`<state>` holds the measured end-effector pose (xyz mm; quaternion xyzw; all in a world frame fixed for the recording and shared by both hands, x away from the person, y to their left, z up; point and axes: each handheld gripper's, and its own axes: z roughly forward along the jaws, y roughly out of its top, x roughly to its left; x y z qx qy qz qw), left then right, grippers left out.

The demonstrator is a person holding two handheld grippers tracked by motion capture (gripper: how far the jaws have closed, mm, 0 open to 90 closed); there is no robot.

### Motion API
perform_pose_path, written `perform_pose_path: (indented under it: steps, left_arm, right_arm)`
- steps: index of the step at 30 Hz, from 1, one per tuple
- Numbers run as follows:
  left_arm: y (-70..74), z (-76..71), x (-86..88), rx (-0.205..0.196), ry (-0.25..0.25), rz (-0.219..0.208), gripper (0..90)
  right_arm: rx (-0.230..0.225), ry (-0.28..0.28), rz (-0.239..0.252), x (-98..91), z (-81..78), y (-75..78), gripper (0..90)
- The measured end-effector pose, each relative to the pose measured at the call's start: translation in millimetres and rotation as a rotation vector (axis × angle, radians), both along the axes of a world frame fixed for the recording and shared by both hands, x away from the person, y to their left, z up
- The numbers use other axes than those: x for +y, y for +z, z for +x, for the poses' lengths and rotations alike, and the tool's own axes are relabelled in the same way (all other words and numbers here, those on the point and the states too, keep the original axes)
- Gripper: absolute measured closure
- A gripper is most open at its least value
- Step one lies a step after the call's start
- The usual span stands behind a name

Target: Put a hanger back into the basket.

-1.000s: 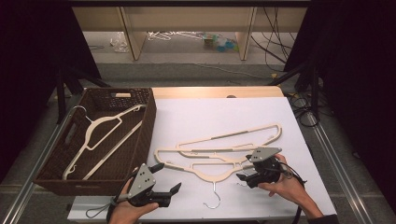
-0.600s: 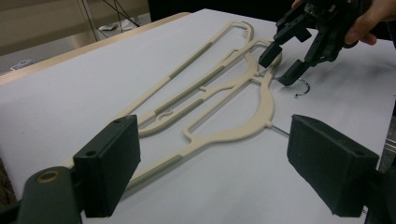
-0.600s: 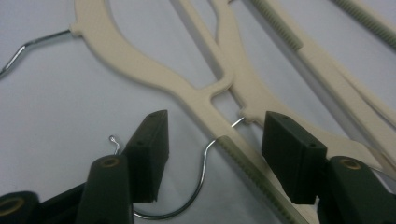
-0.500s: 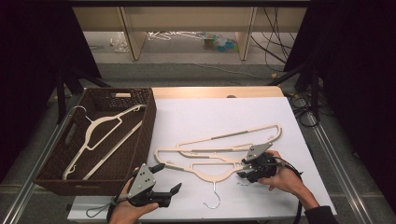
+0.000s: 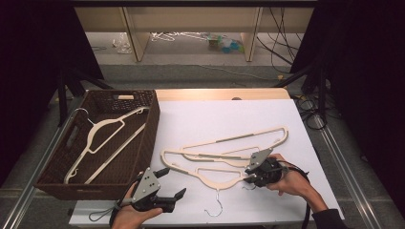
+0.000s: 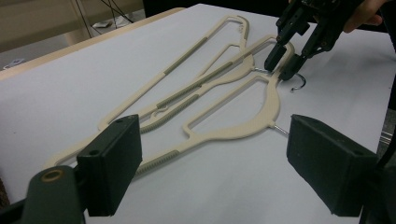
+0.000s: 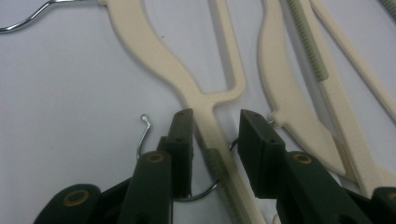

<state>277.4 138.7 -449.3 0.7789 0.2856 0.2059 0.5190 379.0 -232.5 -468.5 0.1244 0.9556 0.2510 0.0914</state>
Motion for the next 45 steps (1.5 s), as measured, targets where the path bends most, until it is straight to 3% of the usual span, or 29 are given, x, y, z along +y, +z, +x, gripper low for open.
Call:
perform_pose_path:
  steps: [5,6,8,9,12,13,16,22,25,33,37,40,45]
  left_arm:
    - [-0.6,0.1,-0.1,0.004,-0.002,0.005,18.4]
    - [-0.2,0.8,0.1,0.002,-0.003,0.002,18.4]
    - [-0.4,0.9,-0.1,0.002,-0.003,0.000,18.4]
    - [-1.5,0.4,-0.1,0.003,-0.009,0.004,18.5]
    - [-0.4,-0.3,0.8,0.002,-0.002,0.008,18.7]
    - [0.0,0.5,0.9,0.000,0.000,-0.013,19.0]
    - [-0.3,-0.1,2.1,-0.002,0.002,0.007,19.0]
    - [-1.9,0.6,0.4,0.009,-0.001,0.006,19.1]
    - [-1.3,1.3,0.1,0.001,-0.003,0.003,19.5]
    - [-1.8,2.3,2.1,0.003,0.000,0.019,19.8]
    - [-1.9,2.7,0.6,0.005,-0.001,0.006,19.8]
    - [-2.4,1.6,0.2,0.008,-0.009,0.010,19.8]
    - [-2.1,1.4,0.8,0.006,-0.002,0.012,19.8]
  right_arm:
    - [0.007,0.043,0.003,4.7,-1.6,0.8,69.1]
    - [0.021,0.032,-0.020,7.2,-1.1,0.2,69.5]
    - [0.037,0.019,-0.021,7.2,0.0,0.4,69.6]
    - [0.082,0.003,-0.007,5.7,3.8,0.1,69.9]
    - [0.112,-0.002,0.004,4.4,5.9,0.1,69.5]
    - [0.134,-0.008,0.001,3.5,5.0,0.9,65.4]
    - [0.139,-0.002,-0.034,3.7,2.6,3.1,64.4]
    - [0.125,0.003,-0.086,10.1,-0.1,3.8,66.0]
    - [0.116,0.042,-0.109,12.9,-2.0,4.6,73.6]
    - [0.091,0.093,-0.170,21.2,-4.0,8.1,78.6]
    - [0.083,0.078,-0.173,23.8,-3.4,9.3,79.9]
    - [0.126,0.056,-0.138,21.1,0.7,8.2,79.1]
    - [0.164,0.014,-0.140,17.8,1.4,8.5,78.0]
